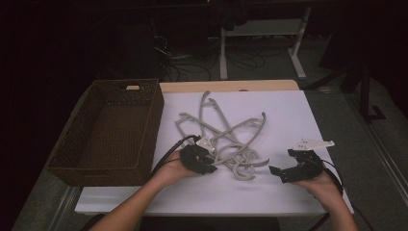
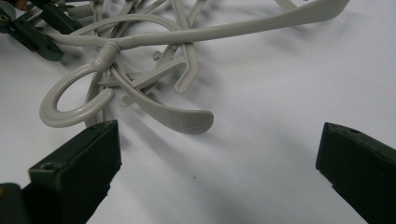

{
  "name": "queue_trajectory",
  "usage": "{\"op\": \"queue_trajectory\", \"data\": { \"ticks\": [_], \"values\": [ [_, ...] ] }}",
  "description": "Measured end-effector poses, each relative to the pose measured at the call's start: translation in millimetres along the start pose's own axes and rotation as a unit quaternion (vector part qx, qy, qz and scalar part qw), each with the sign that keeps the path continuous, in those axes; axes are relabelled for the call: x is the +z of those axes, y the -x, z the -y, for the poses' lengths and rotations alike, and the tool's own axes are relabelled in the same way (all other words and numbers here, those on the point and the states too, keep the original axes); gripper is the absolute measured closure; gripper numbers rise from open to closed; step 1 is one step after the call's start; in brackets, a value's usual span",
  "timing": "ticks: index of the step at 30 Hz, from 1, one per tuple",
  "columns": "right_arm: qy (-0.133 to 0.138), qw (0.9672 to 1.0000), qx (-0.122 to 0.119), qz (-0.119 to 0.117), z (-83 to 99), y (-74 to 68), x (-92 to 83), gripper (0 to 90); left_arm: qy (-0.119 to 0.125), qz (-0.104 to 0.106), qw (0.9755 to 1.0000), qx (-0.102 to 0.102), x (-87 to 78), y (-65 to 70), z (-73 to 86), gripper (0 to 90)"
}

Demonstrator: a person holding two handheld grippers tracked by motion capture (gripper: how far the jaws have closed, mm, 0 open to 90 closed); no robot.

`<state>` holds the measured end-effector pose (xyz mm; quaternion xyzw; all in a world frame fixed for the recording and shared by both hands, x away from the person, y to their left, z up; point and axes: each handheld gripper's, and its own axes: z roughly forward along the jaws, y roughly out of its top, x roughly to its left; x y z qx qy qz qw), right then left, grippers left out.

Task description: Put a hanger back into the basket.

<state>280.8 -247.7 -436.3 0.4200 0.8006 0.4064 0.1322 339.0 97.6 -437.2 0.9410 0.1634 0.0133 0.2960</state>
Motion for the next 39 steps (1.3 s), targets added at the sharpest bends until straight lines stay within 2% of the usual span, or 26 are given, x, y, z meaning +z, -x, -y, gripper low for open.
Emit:
{"op": "queue_trajectory", "data": {
  "ticks": [4,9,17,21,24,29,33,39],
  "values": [
    [0.0,1.0,0.001,-0.002,0.3,-0.1,0.0,0.0,-0.01,-0.006,0.9999,0.001,3.9,-0.8,-1.9,72.4],
    [0.002,1.0,0.001,-0.004,0.0,0.3,-0.3,0.0,-0.012,-0.004,0.9999,0.006,5.8,-0.1,-3.6,79.8],
    [0.002,1.0,0.001,-0.005,0.0,0.5,-0.2,0.0,-0.012,-0.015,0.9997,0.013,1.8,0.7,-5.8,81.4],
    [0.002,1.0,0.001,-0.006,0.0,1.1,0.0,0.0,-0.001,-0.014,0.9997,0.017,-4.2,1.5,-7.3,81.6],
    [0.002,1.0,0.002,-0.006,-0.2,0.8,-0.1,0.0,0.01,-0.007,0.9999,0.009,-11.0,0.1,-8.8,81.7],
    [0.004,1.0,0.004,-0.007,-0.4,0.4,-0.7,0.0,0.031,-0.007,0.9995,0.004,-28.4,-1.3,-15.1,81.9],
    [0.008,0.9999,0.007,-0.007,-0.7,2.1,-2.0,0.0,0.046,-0.01,0.9989,0.001,-48.0,-1.3,-27.1,81.9],
    [0.018,0.9997,0.01,-0.01,-1.1,2.7,-4.9,0.0,0.053,-0.023,0.9983,0.011,-82.1,-0.6,-48.6,81.9]
  ]
}}
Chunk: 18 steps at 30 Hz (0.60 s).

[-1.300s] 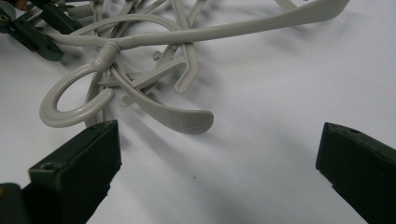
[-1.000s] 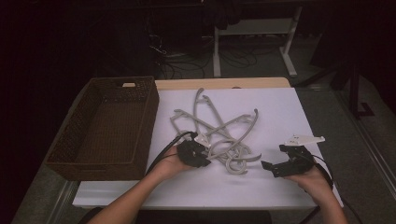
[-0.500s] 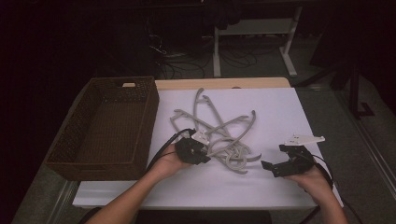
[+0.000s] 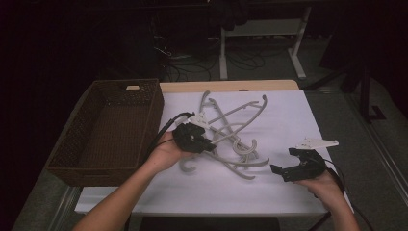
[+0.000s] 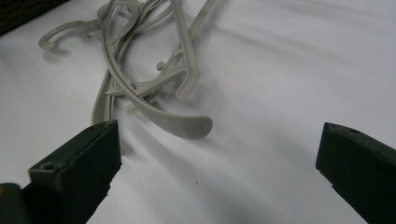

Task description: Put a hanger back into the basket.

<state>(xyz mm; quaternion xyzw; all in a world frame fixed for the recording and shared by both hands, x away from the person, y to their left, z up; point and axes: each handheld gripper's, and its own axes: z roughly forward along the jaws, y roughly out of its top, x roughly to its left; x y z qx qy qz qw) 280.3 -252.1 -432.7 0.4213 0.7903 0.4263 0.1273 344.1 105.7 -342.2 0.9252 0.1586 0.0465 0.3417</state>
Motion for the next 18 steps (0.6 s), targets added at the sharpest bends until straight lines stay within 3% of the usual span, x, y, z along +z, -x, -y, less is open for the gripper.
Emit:
{"op": "queue_trajectory", "data": {
  "ticks": [6,10,11,12,18],
  "values": [
    [0.006,1.0,0.002,-0.004,-0.3,0.1,-1.6,0.0,0.008,-0.007,0.9999,0.003,-39.4,-10.2,-13.6,81.9],
    [0.007,1.0,0.005,-0.004,-0.4,0.5,-1.8,0.0,0.016,-0.02,0.9997,-0.002,-69.5,-19.1,-12.2,81.9],
    [0.007,1.0,0.005,-0.004,-0.4,0.5,-1.8,0.0,0.016,-0.02,0.9997,-0.002,-69.5,-19.1,-12.2,81.9],
    [0.007,1.0,0.004,-0.003,-0.5,0.6,-1.5,0.0,0.019,-0.028,0.9994,-0.005,-84.0,-25.7,-6.8,81.9],
    [0.006,1.0,0.004,-0.003,-1.0,-0.4,-0.6,0.0,0.03,-0.05,0.9978,-0.031,-121.5,-42.9,21.1,81.9]
  ]
}}
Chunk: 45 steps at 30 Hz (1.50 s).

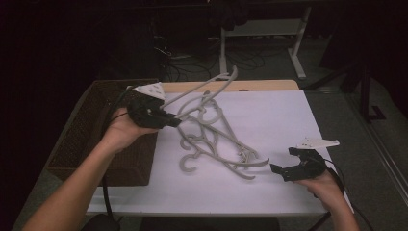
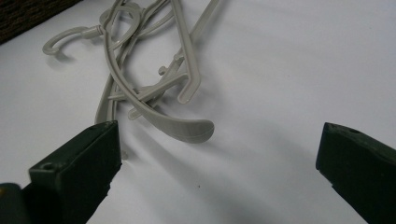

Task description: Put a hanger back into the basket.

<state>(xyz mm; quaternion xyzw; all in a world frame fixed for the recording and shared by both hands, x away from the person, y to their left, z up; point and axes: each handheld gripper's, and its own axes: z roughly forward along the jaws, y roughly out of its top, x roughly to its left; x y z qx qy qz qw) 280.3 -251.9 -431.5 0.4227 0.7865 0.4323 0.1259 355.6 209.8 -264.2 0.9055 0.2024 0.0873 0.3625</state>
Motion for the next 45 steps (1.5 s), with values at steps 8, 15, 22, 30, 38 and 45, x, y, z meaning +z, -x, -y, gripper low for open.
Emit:
{"op": "queue_trajectory", "data": {
  "ticks": [8,15,22,30,38,45],
  "values": [
    [-0.003,1.0,0.001,0.002,0.3,0.5,1.6,0.0,-0.004,-0.036,0.9988,-0.033,-39.6,-21.9,43.9,81.9],
    [-0.007,0.9999,0.005,0.008,0.6,1.0,3.2,0.0,0.003,-0.055,0.9963,-0.066,-67.9,-38.6,86.7,81.9],
    [-0.012,0.9998,0.007,0.013,0.2,1.5,6.0,0.0,0.006,-0.062,0.9933,-0.097,-82.4,-56.8,124.5,81.9],
    [-0.014,0.9998,0.006,0.014,0.0,1.5,7.2,0.0,-0.002,-0.071,0.9899,-0.122,-85.2,-67.3,149.5,81.8],
    [-0.014,0.9998,0.006,0.016,-0.1,1.9,8.2,0.0,0.004,-0.067,0.9847,-0.161,-83.7,-81.8,170.8,81.7],
    [-0.014,0.9998,0.005,0.015,-0.4,1.5,8.2,0.0,-0.024,-0.06,0.9849,-0.16,-70.1,-85.5,173.1,81.6]
  ]
}}
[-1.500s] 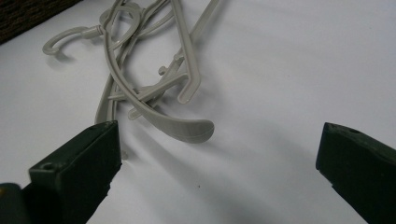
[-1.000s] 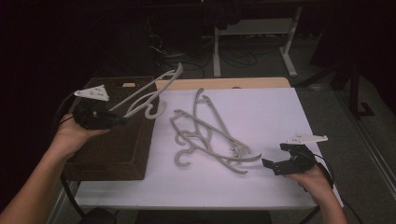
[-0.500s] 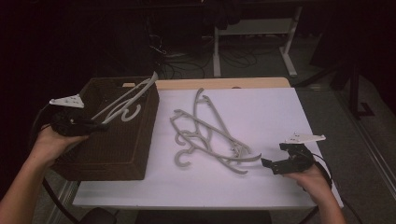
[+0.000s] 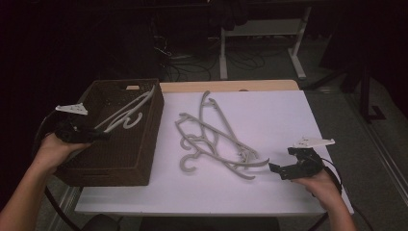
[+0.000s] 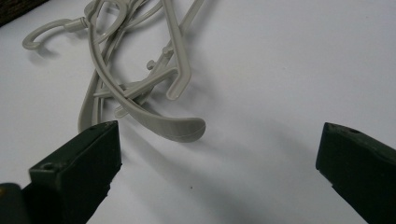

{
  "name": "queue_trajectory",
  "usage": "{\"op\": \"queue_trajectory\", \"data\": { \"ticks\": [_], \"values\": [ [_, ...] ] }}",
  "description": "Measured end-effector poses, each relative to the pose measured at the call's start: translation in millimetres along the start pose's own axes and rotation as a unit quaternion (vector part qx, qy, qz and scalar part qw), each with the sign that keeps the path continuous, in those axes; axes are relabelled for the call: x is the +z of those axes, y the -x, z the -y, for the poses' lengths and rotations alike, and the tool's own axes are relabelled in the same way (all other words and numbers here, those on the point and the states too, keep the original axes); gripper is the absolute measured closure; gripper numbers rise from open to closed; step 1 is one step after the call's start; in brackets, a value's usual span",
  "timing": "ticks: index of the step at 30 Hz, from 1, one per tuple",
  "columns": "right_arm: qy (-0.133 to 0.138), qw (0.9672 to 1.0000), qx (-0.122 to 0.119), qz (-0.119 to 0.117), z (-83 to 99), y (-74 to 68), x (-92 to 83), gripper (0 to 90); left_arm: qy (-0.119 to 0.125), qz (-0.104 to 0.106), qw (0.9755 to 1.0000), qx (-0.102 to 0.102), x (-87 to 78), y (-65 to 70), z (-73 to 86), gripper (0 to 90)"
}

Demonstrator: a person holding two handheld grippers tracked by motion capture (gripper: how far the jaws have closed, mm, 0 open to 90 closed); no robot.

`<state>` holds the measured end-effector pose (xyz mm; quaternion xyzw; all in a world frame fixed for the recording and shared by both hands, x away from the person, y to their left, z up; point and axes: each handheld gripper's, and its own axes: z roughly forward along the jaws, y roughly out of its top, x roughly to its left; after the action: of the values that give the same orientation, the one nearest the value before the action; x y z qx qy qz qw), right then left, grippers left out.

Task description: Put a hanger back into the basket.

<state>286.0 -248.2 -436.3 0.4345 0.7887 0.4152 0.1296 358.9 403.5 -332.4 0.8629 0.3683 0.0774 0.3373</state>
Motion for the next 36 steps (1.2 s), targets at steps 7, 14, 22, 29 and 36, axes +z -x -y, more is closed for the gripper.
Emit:
{"op": "queue_trajectory", "data": {
  "ticks": [7,14,22,29,36],
  "values": [
    [0.0,1.0,0.0,0.0,-0.1,0.8,-0.2,0.0,-0.021,0.006,0.9998,-0.001,12.3,-4.6,4.3,81.3],
    [0.001,1.0,0.002,-0.001,-0.1,1.1,-0.6,0.0,-0.035,0.002,0.9994,0.0,17.9,-9.5,8.6,80.3],
    [0.004,1.0,-0.001,0.002,-3.4,0.4,-1.1,0.0,-0.012,-0.016,0.9996,-0.019,11.2,-16.4,16.8,62.1],
    [0.005,1.0,-0.004,-0.001,-5.4,-0.1,-0.1,0.0,0.032,-0.015,0.9987,-0.036,1.6,-12.7,12.2,44.0],
    [0.007,0.9999,-0.007,-0.004,-6.6,-0.5,-0.4,0.0,0.077,0.004,0.9963,-0.036,-1.3,6.8,-5.7,32.2]
  ]
}}
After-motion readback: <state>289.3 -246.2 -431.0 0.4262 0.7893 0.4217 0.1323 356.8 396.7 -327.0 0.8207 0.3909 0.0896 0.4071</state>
